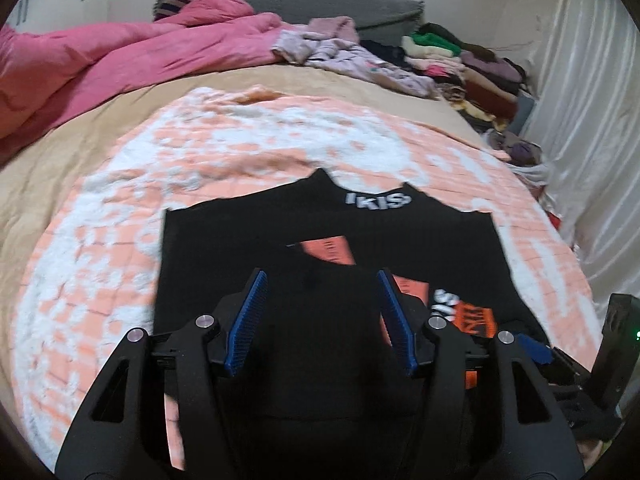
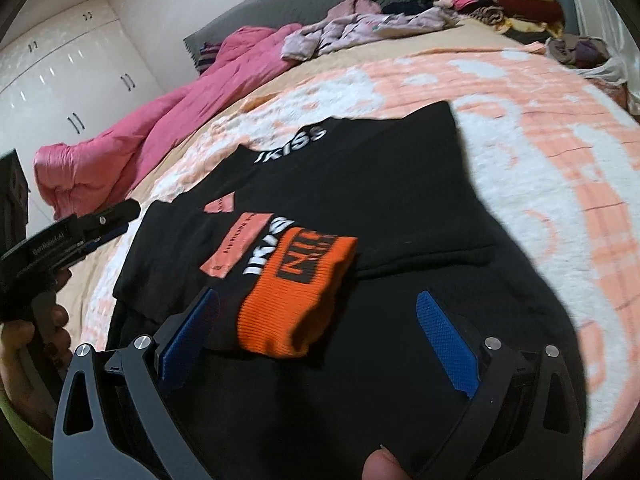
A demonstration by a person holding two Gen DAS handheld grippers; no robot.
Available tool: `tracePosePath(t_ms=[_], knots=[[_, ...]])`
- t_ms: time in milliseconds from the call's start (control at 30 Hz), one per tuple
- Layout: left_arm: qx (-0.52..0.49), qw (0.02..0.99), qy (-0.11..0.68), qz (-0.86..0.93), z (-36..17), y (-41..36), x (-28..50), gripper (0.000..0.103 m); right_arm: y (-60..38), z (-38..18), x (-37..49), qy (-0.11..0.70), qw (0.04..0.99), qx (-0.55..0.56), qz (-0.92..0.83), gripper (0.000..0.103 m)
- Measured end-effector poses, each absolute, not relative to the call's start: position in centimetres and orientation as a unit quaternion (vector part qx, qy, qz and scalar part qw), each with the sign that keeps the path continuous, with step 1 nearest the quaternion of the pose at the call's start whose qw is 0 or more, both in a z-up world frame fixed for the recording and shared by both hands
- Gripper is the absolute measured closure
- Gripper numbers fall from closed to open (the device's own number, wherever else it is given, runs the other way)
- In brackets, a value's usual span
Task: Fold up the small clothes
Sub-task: 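Grasp the other orange cuff with the right gripper, lay it toward the collar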
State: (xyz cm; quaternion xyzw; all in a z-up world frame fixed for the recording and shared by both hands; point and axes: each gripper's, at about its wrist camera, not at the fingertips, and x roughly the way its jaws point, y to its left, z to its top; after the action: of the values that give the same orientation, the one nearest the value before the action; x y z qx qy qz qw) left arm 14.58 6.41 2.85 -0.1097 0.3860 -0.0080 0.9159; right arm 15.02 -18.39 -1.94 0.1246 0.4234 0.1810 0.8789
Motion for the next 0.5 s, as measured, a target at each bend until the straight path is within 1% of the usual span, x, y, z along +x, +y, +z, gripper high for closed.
tracePosePath(t_ms=[33, 100, 133, 167, 200, 233, 367, 500], knots=[[-0.112, 0.916, 0.385, 0.000, 2.6, 7.0, 14.4, 0.054, -18.1, -2.1, 15.3, 0.426, 0.878, 0.124, 0.181, 0.031], [-0.110, 0.918, 0.381, 0.014, 2.3, 8.1, 13.8, 0.054, -17.3, -2.6, 15.9, 0.436, 0.873, 0.120, 0.183, 0.045], [-0.111, 0.919, 0.379, 0.021, 2.2, 8.8, 13.5, 0.054, -17.0, -2.8, 16.2, 0.439, 0.872, 0.119, 0.183, 0.056], [-0.115, 0.919, 0.377, 0.028, 2.2, 9.5, 13.3, 0.054, -16.7, -3.0, 16.4, 0.441, 0.871, 0.117, 0.183, 0.064], [-0.122, 0.918, 0.376, 0.033, 2.2, 10.2, 13.1, 0.054, -16.5, -3.1, 16.5, 0.441, 0.871, 0.113, 0.184, 0.082], [-0.130, 0.918, 0.374, 0.039, 2.2, 11.0, 12.9, 0.054, -16.2, -2.9, 16.5, 0.438, 0.874, 0.103, 0.185, 0.094], [-0.147, 0.918, 0.364, 0.065, 2.7, 13.5, 12.3, 0.054, -15.6, -0.9, 16.2, 0.407, 0.889, 0.068, 0.201, 0.096], [-0.161, 0.917, 0.358, 0.074, 3.1, 14.6, 12.2, 0.054, -15.5, 2.2, 17.2, 0.364, 0.906, 0.035, 0.212, 0.096]])
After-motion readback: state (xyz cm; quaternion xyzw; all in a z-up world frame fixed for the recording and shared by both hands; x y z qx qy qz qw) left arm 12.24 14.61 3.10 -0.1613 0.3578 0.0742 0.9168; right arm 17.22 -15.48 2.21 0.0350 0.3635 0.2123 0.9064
